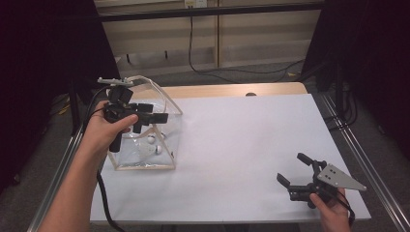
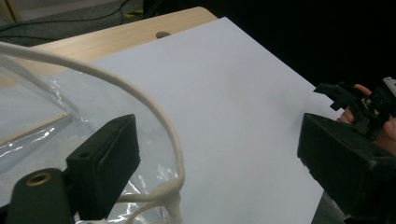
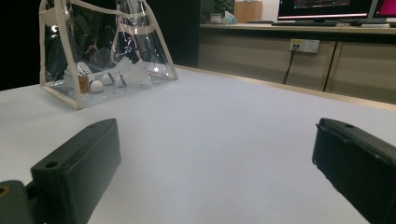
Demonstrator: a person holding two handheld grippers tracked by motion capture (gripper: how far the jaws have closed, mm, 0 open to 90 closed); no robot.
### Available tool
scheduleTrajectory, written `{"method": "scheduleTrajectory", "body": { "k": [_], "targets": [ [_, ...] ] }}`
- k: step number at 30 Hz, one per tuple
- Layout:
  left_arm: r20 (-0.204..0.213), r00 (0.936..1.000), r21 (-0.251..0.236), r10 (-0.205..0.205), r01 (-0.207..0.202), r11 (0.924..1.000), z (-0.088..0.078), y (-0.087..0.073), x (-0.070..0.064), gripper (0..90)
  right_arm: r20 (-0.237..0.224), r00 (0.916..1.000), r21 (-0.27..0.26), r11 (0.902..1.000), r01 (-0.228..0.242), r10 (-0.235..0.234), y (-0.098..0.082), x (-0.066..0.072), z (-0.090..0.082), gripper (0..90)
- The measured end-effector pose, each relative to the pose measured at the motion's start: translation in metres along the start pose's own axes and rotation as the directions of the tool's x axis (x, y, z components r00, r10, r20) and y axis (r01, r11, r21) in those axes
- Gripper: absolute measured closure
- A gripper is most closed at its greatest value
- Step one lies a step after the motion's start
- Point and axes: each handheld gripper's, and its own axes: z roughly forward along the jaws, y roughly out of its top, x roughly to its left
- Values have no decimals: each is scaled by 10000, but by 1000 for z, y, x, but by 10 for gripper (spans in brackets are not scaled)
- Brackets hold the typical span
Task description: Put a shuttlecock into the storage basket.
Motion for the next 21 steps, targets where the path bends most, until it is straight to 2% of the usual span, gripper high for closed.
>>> {"method": "scheduleTrajectory", "body": {
  "k": [6,21],
  "targets": [
    [337,9988,-18,363,-362,9993,2,-1,-8,93,18,10000,24,10000,1,-1,0,0,0,10],
    [781,9949,-88,644,-639,9979,9,-10,-19,83,-21,10000,32,10000,37,-37,0,0,0,10]
  ]
}}
